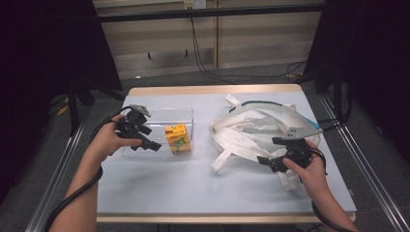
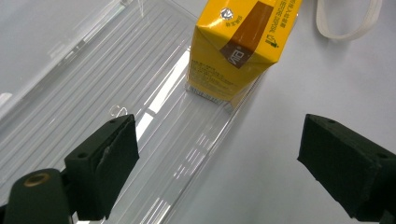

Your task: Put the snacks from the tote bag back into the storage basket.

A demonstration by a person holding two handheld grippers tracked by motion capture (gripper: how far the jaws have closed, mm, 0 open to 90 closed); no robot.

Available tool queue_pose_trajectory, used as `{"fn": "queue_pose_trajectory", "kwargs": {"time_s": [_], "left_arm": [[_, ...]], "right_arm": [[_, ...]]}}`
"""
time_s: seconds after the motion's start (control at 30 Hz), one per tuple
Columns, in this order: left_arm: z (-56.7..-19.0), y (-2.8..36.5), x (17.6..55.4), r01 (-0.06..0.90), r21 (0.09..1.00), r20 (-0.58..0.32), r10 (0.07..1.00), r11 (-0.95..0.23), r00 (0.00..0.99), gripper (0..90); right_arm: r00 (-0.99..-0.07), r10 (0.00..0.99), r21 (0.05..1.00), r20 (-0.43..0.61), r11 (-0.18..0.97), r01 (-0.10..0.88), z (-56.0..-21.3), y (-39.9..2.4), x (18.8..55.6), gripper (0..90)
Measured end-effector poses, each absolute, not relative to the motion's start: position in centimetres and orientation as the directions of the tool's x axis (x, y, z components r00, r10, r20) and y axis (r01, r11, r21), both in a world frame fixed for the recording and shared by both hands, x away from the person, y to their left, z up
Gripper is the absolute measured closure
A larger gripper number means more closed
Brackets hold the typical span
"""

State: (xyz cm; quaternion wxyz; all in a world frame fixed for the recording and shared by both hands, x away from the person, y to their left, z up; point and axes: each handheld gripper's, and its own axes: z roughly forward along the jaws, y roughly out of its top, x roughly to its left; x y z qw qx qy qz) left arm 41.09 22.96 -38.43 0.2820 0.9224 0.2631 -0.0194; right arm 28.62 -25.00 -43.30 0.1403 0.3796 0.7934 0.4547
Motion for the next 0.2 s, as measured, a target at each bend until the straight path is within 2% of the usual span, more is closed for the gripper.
{"fn": "queue_pose_trajectory", "kwargs": {"time_s": [0.2], "left_arm": [[-38.64,23.23,40.78,0.497,0.523,-0.183,0.478,-0.692,0.859,11.3]], "right_arm": [[-0.676,0.728,0.828,0.118,0.304,0.472,-43.24,-24.9,28.52,3.8]]}}
